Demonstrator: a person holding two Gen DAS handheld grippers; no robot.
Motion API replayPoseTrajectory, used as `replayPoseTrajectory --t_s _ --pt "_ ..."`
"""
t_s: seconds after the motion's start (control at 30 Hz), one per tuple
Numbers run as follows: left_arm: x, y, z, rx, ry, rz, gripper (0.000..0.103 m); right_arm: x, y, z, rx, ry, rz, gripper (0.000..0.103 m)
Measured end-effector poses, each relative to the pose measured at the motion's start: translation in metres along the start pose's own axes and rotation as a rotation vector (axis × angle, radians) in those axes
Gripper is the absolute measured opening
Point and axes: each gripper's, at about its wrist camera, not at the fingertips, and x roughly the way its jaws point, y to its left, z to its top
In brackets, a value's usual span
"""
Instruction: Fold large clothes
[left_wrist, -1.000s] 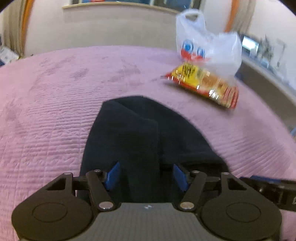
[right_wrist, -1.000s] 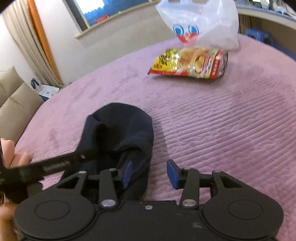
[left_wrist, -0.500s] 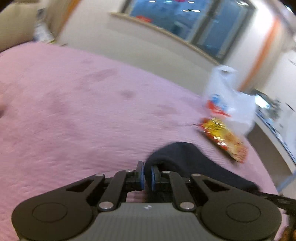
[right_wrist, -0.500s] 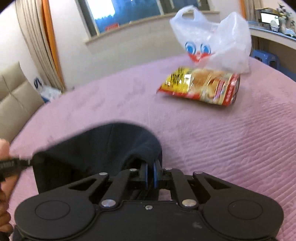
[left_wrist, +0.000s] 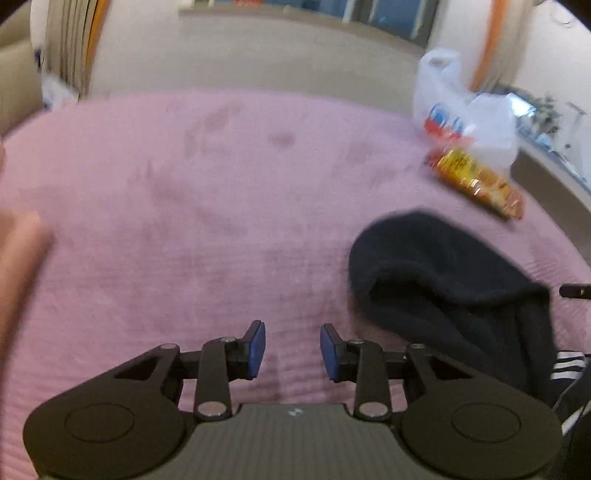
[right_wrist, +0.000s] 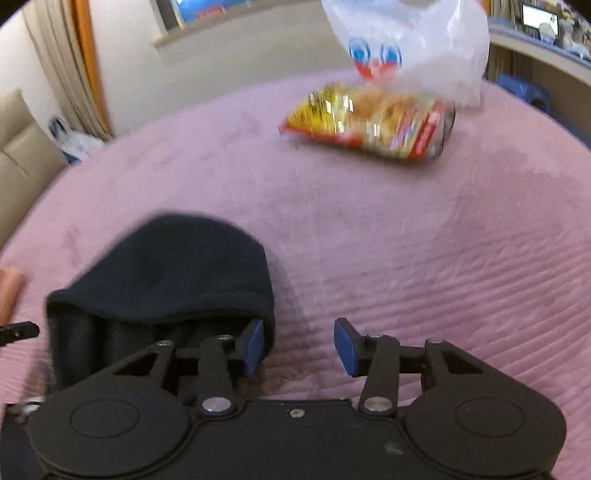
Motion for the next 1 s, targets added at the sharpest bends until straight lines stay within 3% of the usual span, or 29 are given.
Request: replayPoseTrajectory --t_s 0.1,0.13,0.17,0.23,0.27,0.33,0.4,0.47,0.53,0.6,0.67,0.73,0.8,0.83,0.87,0.9,0.93,1.0 --pt "-0.009 -0.019 0.023 -0.018 -0.100 -0.100 0.034 -0.006 0.021 0.018 -0.030 -0.079 -0.001 0.055" --pt "-0.002 -0.031 0.031 -0.022 -0.116 -0.146 0.034 0.003 0.031 0.024 -0.046 -0.081 0.001 0.047" --pt "0.010 -0.045 0.037 -0.013 -0.119 -0.179 0.034 0.016 0.044 0.027 -0.068 -0.065 0.008 0.031" --pt "0.043 -0.069 0.044 0.009 -0.070 -0.222 0.034 0.048 0.063 0.025 -0.105 -0.012 0.023 0.008" --pt "0.063 -0.076 0.044 0.007 -0.022 -0.233 0.034 0.064 0.071 0.022 -0.127 0.029 0.020 0.008" --pt "0.098 -0.078 0.036 -0.020 0.079 -0.213 0.025 0.087 0.076 0.012 -0.156 0.080 -0.022 0.007" --pt "0.117 -0.075 0.022 0.009 0.137 -0.179 0.022 0.101 0.069 0.001 -0.156 0.119 -0.042 0.006" --pt "0.115 -0.063 0.012 -0.014 0.111 -0.205 0.022 0.095 0.060 -0.005 -0.156 0.098 -0.022 0.000" --pt "0.120 -0.041 0.009 -0.121 0.117 -0.261 0.017 0.097 0.053 -0.004 -0.127 0.098 0.001 0.000" --pt "0.132 -0.023 0.009 -0.217 0.128 -0.306 0.003 0.099 0.051 -0.005 -0.143 0.088 0.022 0.000" --pt "0.131 -0.012 0.012 -0.278 0.142 -0.344 0.004 0.097 0.052 -0.003 -0.201 0.083 0.042 0.000" --pt "0.108 -0.020 0.023 -0.163 0.094 -0.308 0.006 0.084 0.048 0.005 -0.213 0.084 0.086 0.000" --pt "0.087 -0.031 0.040 -0.047 0.046 -0.301 0.021 0.066 0.041 0.017 -0.202 0.041 0.116 0.011" --pt "0.080 -0.035 0.048 -0.018 0.029 -0.300 0.026 0.062 0.038 0.025 -0.198 0.021 0.122 0.031" --pt "0.078 -0.040 0.058 0.002 0.008 -0.293 0.042 0.062 0.036 0.033 -0.199 0.009 0.123 0.054" --pt "0.078 -0.044 0.066 0.012 -0.005 -0.282 0.057 0.067 0.035 0.040 -0.203 0.012 0.114 0.062" --pt "0.084 -0.046 0.073 0.013 -0.001 -0.275 0.063 0.076 0.034 0.045 -0.198 0.037 0.112 0.069" --pt "0.106 -0.050 0.085 0.017 0.066 -0.290 0.074 0.100 0.029 0.055 -0.164 0.107 0.118 0.070"
